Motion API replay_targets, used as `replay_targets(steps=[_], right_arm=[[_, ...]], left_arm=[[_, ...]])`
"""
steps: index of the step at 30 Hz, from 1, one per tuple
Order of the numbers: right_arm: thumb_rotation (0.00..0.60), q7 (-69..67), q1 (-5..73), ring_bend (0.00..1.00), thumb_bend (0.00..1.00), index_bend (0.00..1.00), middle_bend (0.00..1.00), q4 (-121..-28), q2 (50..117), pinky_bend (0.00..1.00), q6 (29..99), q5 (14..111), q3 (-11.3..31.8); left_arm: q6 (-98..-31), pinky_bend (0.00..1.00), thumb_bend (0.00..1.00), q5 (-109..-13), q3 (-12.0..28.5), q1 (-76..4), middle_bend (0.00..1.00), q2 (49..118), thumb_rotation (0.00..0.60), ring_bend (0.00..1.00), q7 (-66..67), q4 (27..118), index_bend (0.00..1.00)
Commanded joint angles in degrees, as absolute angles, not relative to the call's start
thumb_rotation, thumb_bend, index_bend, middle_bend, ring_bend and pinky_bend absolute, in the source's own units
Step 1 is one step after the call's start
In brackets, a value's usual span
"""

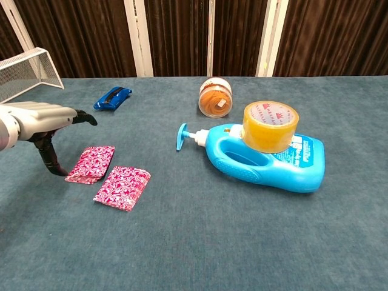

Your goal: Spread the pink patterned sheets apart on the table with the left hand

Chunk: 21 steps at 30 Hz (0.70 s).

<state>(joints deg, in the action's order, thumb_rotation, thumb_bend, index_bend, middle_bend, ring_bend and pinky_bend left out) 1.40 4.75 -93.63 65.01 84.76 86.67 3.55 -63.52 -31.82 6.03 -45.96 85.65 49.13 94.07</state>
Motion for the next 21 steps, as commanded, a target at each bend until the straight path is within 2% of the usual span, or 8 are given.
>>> replay_targets(steps=[1,17,21], right_arm=[[0.6,1.34,4.75,0.0,0.36,0.0,0.0,-93.63,64.99,0.09,84.77,86.71,3.53],[0.6,1.09,4.76,0.0,0.36,0.0,0.0,-93.74,64.94,0.09,84.72,86.94,3.4],[0.6,1.15,4.78,0.0,0.36,0.0,0.0,-93.7,65.0,0.09,84.69,86.98,3.36]], left_arm=[[-62.74,0.0,0.21,-30.22,6.03,-46.6,0.0,86.7,0.6,0.0,49.68,92.36,0.1],[-60.54,0.0,0.24,-26.94,6.64,-48.69,0.0,90.58,0.6,0.0,49.83,87.16,0.17],[-60.13,0.0,0.26,-26.62,6.66,-49.1,0.0,91.36,0.6,0.0,49.83,86.27,0.22]])
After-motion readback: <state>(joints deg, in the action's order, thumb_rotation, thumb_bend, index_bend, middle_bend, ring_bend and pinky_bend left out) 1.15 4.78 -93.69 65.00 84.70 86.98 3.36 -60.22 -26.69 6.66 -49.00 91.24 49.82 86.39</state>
